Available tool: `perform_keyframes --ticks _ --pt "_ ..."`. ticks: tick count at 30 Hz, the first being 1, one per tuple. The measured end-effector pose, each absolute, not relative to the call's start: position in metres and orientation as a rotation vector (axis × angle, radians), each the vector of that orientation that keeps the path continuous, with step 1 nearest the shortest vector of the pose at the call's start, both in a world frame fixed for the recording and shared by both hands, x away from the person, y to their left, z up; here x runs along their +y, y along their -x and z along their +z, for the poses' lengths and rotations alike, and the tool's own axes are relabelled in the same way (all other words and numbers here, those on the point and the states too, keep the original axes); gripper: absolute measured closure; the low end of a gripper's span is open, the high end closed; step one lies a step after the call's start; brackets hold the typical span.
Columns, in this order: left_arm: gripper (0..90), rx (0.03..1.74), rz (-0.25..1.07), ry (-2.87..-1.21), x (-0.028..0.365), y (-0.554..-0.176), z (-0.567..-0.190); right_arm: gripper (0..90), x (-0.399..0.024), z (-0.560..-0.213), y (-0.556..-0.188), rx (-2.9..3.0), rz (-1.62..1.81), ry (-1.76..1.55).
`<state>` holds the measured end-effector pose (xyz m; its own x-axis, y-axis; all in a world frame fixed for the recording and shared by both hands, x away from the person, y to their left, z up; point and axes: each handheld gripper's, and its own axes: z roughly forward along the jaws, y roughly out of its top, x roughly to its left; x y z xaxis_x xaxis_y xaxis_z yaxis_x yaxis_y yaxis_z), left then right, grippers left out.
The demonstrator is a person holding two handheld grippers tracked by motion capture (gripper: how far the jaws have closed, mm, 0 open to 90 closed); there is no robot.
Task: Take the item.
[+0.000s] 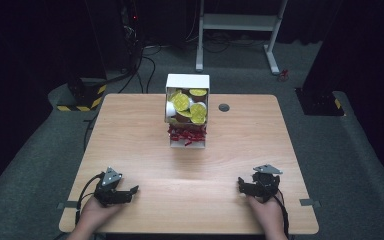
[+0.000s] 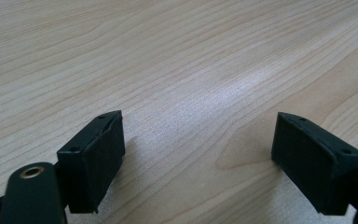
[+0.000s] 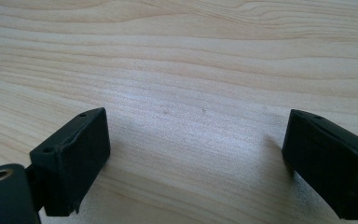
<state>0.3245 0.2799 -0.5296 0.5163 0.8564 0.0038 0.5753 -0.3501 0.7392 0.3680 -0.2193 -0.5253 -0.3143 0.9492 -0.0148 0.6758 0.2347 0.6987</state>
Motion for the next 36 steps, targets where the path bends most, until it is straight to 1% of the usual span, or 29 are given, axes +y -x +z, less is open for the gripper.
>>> perform_keyframes --ticks 22,36 --pt "16.5 1.176 0.524 -2.059 0.2798 -0.3251 -0.5296 7.8 -0.2203 -0.5251 -0.3660 2.082 0.840 -1.487" --pt "16.4 1.191 0.528 -2.055 0.2797 -0.3257 -0.5296 10.6 -0.2225 -0.5227 -0.3636 2.078 0.865 -1.469"
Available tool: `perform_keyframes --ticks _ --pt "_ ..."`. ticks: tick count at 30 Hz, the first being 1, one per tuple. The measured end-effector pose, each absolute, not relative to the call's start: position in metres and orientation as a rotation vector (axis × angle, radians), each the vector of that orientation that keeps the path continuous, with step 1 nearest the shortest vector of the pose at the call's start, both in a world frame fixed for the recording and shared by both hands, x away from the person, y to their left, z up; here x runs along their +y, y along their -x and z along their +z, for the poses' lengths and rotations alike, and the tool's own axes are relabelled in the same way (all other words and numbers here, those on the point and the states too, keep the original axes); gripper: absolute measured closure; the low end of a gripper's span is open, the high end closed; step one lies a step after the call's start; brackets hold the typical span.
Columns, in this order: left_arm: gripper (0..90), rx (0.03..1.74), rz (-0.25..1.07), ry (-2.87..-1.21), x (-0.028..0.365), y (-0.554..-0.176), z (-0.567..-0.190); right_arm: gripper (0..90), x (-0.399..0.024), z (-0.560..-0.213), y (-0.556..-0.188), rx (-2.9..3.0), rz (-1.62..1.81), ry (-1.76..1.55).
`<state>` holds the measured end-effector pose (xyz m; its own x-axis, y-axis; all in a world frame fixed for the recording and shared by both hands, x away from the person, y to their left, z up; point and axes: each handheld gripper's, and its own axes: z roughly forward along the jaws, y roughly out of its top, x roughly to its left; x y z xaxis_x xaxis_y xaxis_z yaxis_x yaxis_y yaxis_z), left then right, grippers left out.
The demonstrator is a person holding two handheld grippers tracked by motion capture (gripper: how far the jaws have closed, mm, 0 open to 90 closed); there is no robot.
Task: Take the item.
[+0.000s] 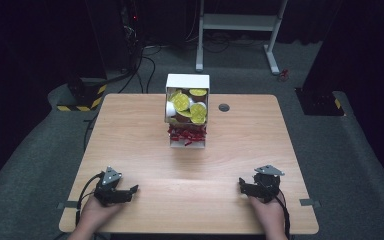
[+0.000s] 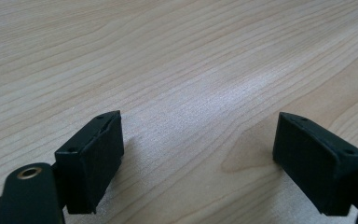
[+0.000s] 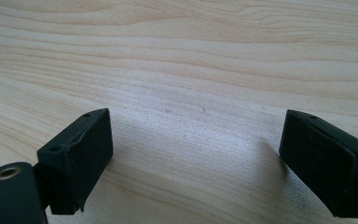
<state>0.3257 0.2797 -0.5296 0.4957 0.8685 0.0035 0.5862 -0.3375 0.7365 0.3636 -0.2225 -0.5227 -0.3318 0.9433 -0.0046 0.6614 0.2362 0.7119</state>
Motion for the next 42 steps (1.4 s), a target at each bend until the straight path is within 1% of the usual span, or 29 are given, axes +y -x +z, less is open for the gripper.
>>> perform_keyframes --ticks 4,13,24,42 --pt "16.4 1.191 0.527 -2.055 0.280 -0.326 -0.530 12.2 -0.221 -0.519 -0.362 2.084 0.873 -1.447" --pt "16.3 1.190 0.527 -2.055 0.280 -0.326 -0.530 12.5 -0.219 -0.514 -0.361 2.079 0.892 -1.399" --pt "16.3 1.187 0.528 -2.054 0.280 -0.326 -0.530 13.2 -0.205 -0.507 -0.356 2.069 0.941 -1.324" --pt "16.2 1.184 0.528 -2.055 0.280 -0.326 -0.530 14.2 -0.189 -0.505 -0.351 2.125 1.020 -1.271"
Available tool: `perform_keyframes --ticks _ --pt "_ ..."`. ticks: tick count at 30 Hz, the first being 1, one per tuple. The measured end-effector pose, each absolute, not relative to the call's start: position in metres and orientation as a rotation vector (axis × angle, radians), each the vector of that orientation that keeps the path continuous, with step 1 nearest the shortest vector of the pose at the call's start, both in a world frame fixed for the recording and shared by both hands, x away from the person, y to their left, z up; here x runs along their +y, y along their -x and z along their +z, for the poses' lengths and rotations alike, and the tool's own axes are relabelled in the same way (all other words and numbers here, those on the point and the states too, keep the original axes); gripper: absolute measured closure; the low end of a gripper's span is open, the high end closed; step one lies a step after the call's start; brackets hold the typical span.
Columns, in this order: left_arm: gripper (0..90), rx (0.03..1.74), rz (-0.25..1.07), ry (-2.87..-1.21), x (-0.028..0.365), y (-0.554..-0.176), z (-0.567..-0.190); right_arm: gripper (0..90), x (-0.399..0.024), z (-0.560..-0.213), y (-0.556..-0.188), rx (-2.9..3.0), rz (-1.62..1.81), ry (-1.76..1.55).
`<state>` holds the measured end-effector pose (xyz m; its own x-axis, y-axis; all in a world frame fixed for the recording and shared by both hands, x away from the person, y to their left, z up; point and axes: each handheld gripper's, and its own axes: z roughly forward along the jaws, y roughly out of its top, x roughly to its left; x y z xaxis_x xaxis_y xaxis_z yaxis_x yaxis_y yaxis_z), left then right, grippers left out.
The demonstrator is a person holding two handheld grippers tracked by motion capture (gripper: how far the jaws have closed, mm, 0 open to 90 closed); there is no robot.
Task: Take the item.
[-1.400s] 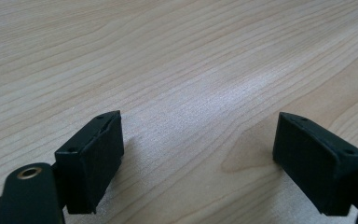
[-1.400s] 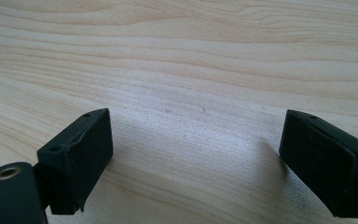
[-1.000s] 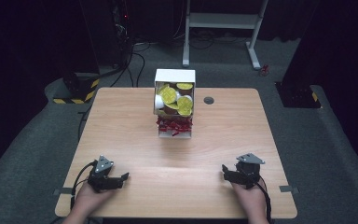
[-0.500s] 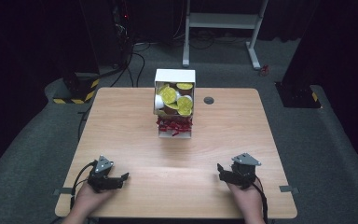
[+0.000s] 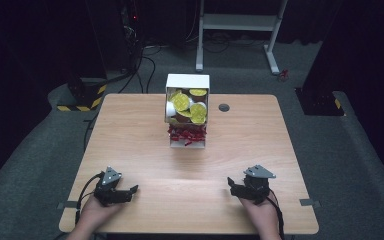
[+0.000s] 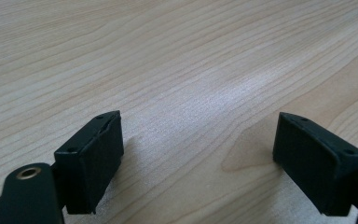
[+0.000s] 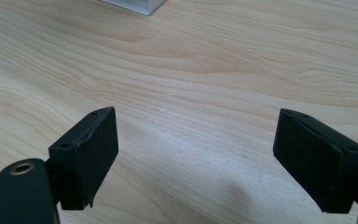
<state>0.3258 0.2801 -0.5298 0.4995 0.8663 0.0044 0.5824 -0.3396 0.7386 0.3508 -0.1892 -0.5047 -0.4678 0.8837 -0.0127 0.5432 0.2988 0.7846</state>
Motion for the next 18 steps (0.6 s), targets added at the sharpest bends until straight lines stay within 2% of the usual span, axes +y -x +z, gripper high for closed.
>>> perform_keyframes --ticks 18 --pt "16.0 1.179 0.533 -2.065 0.281 -0.326 -0.529 13.8 -0.162 -0.500 -0.340 2.176 1.052 -1.183"
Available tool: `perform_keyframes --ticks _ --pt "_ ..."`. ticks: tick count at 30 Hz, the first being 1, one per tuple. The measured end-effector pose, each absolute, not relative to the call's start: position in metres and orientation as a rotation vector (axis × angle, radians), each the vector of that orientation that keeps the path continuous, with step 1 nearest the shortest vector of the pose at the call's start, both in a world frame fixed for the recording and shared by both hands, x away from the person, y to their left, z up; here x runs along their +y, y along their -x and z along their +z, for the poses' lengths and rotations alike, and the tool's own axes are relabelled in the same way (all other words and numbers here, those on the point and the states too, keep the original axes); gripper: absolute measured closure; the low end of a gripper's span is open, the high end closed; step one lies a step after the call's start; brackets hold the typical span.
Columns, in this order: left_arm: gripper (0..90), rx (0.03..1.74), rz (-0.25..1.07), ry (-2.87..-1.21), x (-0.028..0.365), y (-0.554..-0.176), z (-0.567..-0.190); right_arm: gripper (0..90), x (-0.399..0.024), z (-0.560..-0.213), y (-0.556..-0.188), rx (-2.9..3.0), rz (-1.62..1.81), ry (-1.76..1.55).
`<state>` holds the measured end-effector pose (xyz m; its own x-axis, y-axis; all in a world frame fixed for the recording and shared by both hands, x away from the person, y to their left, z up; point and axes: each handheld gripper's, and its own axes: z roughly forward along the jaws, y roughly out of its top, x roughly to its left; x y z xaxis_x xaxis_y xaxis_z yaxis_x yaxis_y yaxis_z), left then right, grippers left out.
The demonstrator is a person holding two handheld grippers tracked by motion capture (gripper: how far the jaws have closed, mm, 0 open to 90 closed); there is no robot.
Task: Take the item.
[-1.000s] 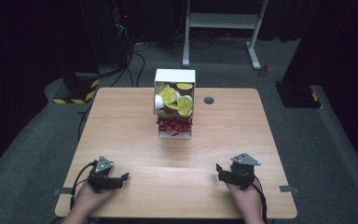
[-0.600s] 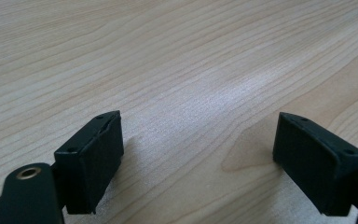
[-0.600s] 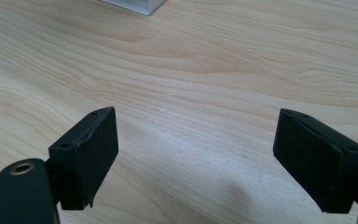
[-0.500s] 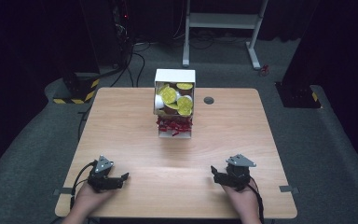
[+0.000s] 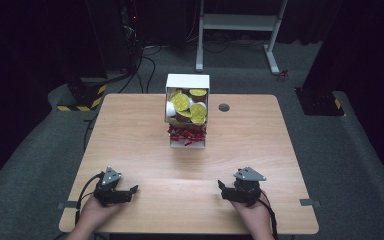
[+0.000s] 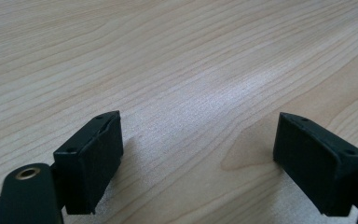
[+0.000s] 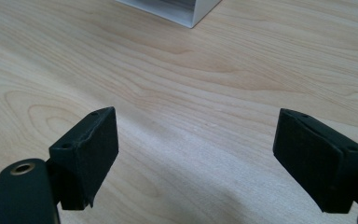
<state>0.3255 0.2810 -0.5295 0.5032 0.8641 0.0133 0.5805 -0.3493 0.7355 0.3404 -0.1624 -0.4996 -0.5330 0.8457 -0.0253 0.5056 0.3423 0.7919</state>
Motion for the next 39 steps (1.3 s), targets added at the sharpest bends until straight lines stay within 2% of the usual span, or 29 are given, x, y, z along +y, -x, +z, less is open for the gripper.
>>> perform_keyframes --ticks 8,13,20,24,39 --pt "15.5 1.183 0.523 -2.064 0.280 -0.326 -0.529 13.8 -0.160 -0.494 -0.338 2.184 1.101 -1.183" --pt "15.5 1.181 0.527 -2.064 0.280 -0.326 -0.530 17.3 -0.159 -0.487 -0.345 2.185 1.093 -1.165" --pt "14.8 1.189 0.520 -2.059 0.280 -0.326 -0.530 24.2 -0.155 -0.480 -0.362 2.150 1.118 -1.212" --pt "14.2 1.190 0.524 -2.061 0.279 -0.327 -0.530 31.6 -0.154 -0.474 -0.372 2.127 1.158 -1.245" --pt "12.0 1.194 0.522 -2.084 0.278 -0.330 -0.528 43.1 -0.132 -0.461 -0.398 2.092 1.093 -1.214"
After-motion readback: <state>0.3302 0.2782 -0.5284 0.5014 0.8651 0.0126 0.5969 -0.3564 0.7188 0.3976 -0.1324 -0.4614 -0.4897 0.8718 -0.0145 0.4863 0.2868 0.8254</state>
